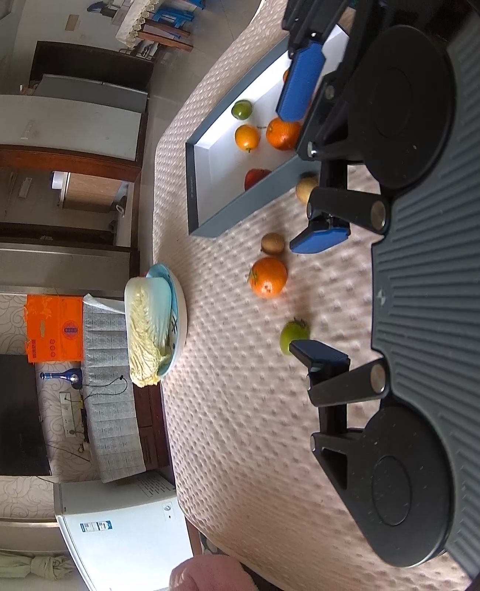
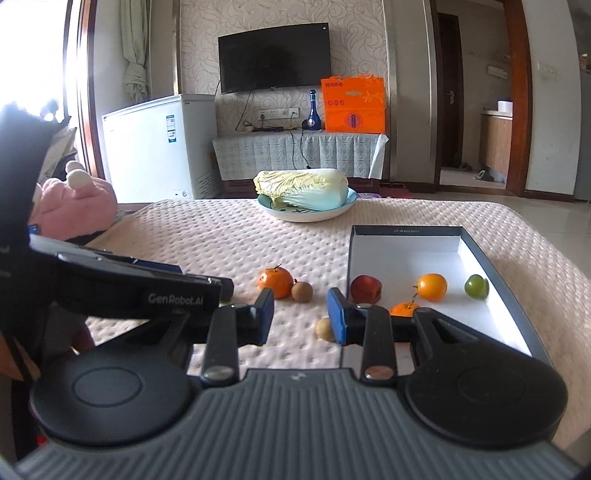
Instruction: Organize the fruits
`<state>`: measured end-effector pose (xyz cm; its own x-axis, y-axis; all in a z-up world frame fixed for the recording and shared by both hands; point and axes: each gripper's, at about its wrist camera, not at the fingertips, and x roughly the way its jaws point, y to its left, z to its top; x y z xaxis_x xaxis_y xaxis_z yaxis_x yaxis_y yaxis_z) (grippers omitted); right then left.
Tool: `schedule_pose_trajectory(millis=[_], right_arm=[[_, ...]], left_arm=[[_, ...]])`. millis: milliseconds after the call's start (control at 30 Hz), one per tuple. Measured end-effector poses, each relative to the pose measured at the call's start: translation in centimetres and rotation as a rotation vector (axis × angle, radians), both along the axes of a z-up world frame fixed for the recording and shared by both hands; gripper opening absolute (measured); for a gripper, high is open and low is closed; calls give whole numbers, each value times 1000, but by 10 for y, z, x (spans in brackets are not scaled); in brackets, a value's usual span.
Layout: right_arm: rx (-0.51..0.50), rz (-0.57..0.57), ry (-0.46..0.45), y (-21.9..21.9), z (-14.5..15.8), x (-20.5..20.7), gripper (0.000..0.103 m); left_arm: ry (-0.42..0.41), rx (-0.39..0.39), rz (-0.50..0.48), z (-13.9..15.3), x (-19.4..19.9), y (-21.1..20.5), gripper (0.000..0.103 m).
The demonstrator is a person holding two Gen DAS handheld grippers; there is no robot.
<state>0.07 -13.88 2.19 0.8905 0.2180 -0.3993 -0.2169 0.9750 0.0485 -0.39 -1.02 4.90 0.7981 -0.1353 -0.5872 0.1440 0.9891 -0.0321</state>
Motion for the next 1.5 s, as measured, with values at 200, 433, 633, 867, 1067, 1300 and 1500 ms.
schedule_pose_trajectory(millis=[200,433,633,867,1067,1300,1500], right_arm=[[-34,-57,-10,23,-10,-7,34],[-80,-108,6,51,-26,-7,34],[-80,-224,46,52,-36,9,34],[-103,-319,97,55,-48,28,34],[-95,-378,146,56,-51,44,34],[-121,-400,187,59,-49,67,34],[-209,-405,201,66,-53,81,37]], left_arm=[[3,-1,10,-1,-1,15,58],[4,1,8,-3,-1,26,58],[4,-1,3,-3,0,33,58],[3,-15,3,-3,-1,41,58],[7,-22,0,-3,-1,43,58],[23,-12,-7,-8,2,44,58],[29,-16,-2,-11,6,50,58]])
